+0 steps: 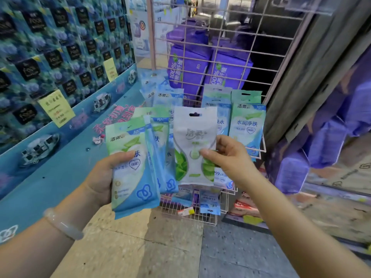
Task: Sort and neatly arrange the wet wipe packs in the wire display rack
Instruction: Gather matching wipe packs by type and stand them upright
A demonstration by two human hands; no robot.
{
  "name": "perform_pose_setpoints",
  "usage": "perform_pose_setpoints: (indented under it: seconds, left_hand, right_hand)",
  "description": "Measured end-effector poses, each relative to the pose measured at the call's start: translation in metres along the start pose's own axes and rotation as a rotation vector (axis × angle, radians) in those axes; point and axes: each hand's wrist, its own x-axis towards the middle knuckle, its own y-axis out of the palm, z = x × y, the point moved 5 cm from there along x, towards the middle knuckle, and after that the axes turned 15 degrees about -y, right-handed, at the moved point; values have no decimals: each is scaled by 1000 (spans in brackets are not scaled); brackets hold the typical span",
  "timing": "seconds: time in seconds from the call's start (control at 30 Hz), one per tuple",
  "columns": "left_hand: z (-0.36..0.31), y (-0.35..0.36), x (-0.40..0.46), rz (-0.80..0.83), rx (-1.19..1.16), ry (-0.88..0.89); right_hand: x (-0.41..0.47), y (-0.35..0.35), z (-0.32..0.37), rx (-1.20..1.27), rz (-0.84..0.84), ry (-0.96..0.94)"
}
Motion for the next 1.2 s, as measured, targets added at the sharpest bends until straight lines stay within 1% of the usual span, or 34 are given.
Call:
perform_pose_setpoints:
  seconds: [0.17, 0.3, 0.37, 0.47, 0.6, 0.7, 0.77, 0.83, 0.93, 1.03, 1.2]
  left_hand:
    - [21, -16, -9, -85, -20, -47]
    - [47, -21, -16, -137, -40, -162]
    - [56, -24, -18, -163, -59, -202]
    - [59, -25, -21, -181, -87, -215]
    - [48, -18, -26, -115, -134, -177]
    - [31, -8, -27, -52, -158, -107]
    - [18, -4, -23, -62, -160, -31]
    - [4, 3, -18, -71, -155, 37]
    - [-17, 23, -12, 1, -137, 88]
    - [-34, 37, -4, 68, -111, 81]
    - [-48, 44, 7, 95, -75, 60]
  right_hand:
    - [-32, 13, -34, 46, 32, 153]
    - [-55, 16, -63, 86, 13, 326]
    - [-61, 15, -69, 91, 17, 361]
    - [-61, 13, -63, 75, 58, 328]
    - [-49, 2, -40, 71, 49, 223]
    - [-26, -18, -13, 70, -52, 117]
    - [-4, -36, 5, 29, -159, 56]
    - [20, -51, 16, 4, -245, 36]
    - [50, -58, 18, -9, -247, 116]
    - [63, -58, 8, -36, -254, 225]
    - [67, -55, -5, -104, -313, 296]
